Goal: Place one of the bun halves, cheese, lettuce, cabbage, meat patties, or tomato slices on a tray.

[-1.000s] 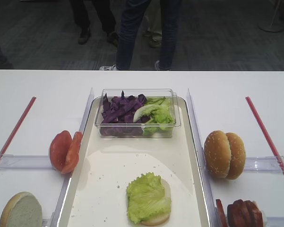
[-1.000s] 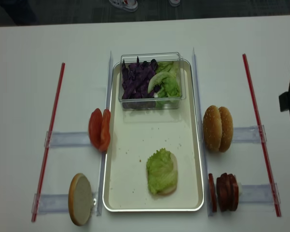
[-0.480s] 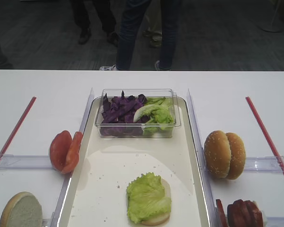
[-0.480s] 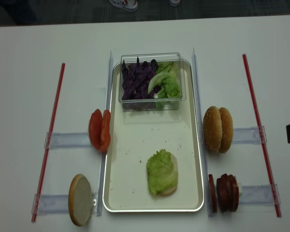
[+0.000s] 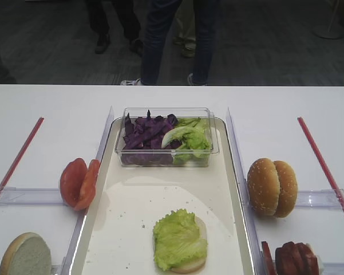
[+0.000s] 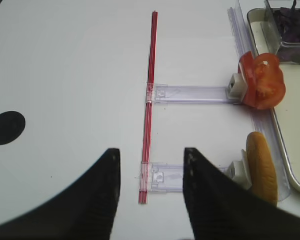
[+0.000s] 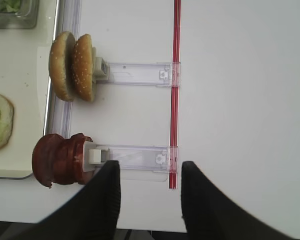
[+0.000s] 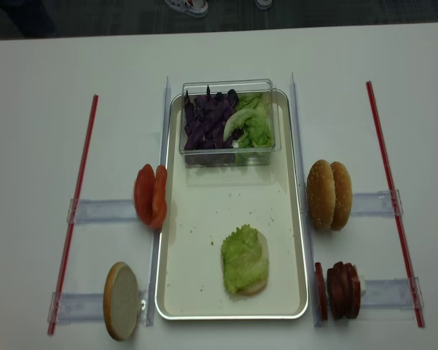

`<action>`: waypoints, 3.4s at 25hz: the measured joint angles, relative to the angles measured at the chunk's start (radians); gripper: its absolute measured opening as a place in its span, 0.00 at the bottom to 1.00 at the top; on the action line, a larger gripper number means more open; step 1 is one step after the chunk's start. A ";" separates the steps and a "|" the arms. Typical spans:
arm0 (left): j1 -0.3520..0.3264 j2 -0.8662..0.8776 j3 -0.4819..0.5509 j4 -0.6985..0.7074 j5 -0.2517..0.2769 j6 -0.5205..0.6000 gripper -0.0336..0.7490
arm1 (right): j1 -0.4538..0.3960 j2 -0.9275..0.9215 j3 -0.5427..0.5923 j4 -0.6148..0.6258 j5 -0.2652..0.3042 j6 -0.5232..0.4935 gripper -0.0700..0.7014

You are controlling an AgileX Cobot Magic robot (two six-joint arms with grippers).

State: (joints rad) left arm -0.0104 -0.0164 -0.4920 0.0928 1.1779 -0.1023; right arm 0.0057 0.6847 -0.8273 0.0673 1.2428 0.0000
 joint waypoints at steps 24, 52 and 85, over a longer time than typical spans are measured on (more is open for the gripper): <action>0.000 0.000 0.000 0.000 0.000 0.000 0.41 | 0.000 -0.398 0.295 0.006 -0.066 0.000 0.52; 0.000 0.000 0.000 0.000 0.000 0.000 0.41 | 0.000 -0.589 0.340 -0.029 -0.137 0.015 0.52; 0.000 0.000 0.000 0.000 0.000 0.000 0.41 | 0.000 -0.701 0.340 -0.034 -0.133 0.017 0.52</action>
State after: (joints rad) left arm -0.0104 -0.0164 -0.4920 0.0928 1.1779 -0.1023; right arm 0.0057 -0.0168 -0.4870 0.0328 1.1096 0.0174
